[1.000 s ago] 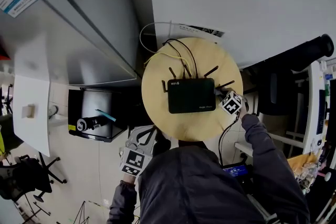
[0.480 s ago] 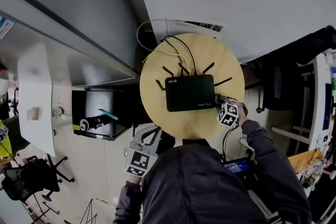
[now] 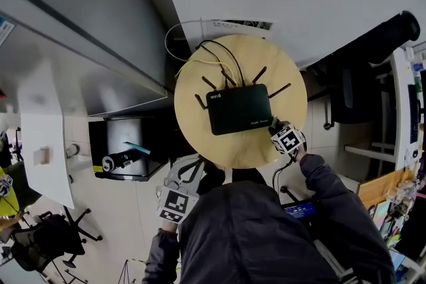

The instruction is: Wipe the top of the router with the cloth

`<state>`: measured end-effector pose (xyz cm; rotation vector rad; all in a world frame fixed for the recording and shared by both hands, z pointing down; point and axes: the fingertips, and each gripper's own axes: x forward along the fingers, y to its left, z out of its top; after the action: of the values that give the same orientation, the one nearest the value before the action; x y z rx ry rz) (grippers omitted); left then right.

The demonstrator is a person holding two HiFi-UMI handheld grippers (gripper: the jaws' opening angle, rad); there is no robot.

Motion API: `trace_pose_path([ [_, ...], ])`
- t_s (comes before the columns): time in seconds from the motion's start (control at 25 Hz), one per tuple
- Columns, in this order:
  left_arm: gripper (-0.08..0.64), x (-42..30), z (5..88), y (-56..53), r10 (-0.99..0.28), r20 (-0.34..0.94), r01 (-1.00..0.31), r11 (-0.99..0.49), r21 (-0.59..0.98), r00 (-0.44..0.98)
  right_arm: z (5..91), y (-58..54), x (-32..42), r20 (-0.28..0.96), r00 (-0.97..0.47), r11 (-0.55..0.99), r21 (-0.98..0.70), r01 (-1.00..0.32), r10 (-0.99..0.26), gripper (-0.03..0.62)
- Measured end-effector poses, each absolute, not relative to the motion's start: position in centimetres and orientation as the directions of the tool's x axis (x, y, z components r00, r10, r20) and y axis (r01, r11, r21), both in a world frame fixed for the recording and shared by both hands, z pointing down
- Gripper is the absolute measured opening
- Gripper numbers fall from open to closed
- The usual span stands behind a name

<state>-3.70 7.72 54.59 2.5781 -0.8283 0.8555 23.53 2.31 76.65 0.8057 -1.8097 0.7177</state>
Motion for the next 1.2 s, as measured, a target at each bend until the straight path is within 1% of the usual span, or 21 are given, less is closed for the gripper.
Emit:
trace_pose_path([
  [0.08, 0.002, -4.6, 54.6, 8.2, -0.422, 0.620, -0.599, -0.795, 0.099, 0.662, 76.8, 2.4, 23.3, 0.935, -0.269, 0.476, -0.132, -0.869, -0.232, 0.034],
  [0.16, 0.002, -5.5, 54.6, 8.6, -0.418, 0.618, -0.593, -0.799, 0.098, 0.666, 76.9, 2.7, 22.7, 0.934, -0.257, 0.395, -0.144, -0.907, -0.249, 0.034],
  [0.28, 0.002, -6.9, 54.7, 9.4, -0.417, 0.616, -0.589, -0.803, 0.095, 0.668, 76.4, 3.0, 19.9, 0.916, -0.296, 0.366, -0.187, -0.912, -0.271, 0.034],
  [0.4, 0.002, -8.5, 54.7, 10.1, -0.421, 0.614, -0.589, -0.803, 0.090, 0.667, 76.2, 2.9, 15.8, 0.903, -0.322, 0.396, -0.196, -0.897, -0.284, 0.034],
  [0.72, 0.002, -13.0, 54.5, 11.8, -0.472, 0.614, -0.641, -0.764, 0.073, 0.633, 76.2, 3.3, 4.9, 0.881, -0.404, 0.516, -0.233, -0.825, -0.248, 0.034],
  [0.92, 0.002, -15.3, 55.0, 13.2, -0.502, 0.619, -0.686, -0.723, 0.083, 0.604, 76.5, 3.6, 1.5, 0.872, -0.439, 0.582, -0.245, -0.775, -0.217, 0.034],
  [1.08, 0.002, -15.7, 55.1, 13.7, -0.512, 0.612, -0.697, -0.711, 0.092, 0.603, 76.7, 3.9, 1.8, 0.889, -0.419, 0.630, -0.219, -0.745, -0.187, 0.034],
  [1.2, 0.002, -15.2, 55.1, 13.8, -0.504, 0.602, -0.684, -0.723, 0.098, 0.619, 75.3, 4.8, 1.8, 0.872, -0.460, 0.671, -0.241, -0.702, -0.168, 0.034],
])
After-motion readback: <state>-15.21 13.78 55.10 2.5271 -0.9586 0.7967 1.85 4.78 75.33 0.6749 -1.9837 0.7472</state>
